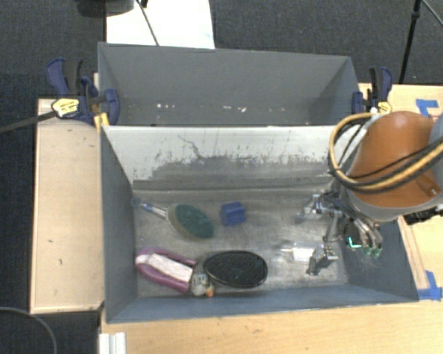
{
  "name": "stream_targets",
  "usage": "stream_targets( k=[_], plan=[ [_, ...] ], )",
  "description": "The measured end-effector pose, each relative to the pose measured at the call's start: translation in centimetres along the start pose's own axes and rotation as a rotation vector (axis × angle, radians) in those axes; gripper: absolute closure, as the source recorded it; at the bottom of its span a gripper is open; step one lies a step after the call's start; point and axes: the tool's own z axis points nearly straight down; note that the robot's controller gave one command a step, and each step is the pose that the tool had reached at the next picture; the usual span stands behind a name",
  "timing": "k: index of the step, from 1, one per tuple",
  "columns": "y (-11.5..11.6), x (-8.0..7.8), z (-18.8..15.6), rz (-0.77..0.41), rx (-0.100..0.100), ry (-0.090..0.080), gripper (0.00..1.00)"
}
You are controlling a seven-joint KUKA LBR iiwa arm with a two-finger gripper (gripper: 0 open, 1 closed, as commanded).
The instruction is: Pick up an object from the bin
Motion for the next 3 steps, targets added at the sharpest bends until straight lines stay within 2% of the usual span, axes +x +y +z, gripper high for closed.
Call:
stream_targets(
  k=[1, 2, 3],
  plan=[
    [-2.3, -1.5, 9.8, 0.161, 0.0, -0.011, 0.0],
    [-2.3, -1.7, 9.4, 0.156, 0.0, -0.019, 1.0],
    [-2.7, -2.3, -6.6, 0.125, 0.001, -0.017, 1.0]
  ],
)
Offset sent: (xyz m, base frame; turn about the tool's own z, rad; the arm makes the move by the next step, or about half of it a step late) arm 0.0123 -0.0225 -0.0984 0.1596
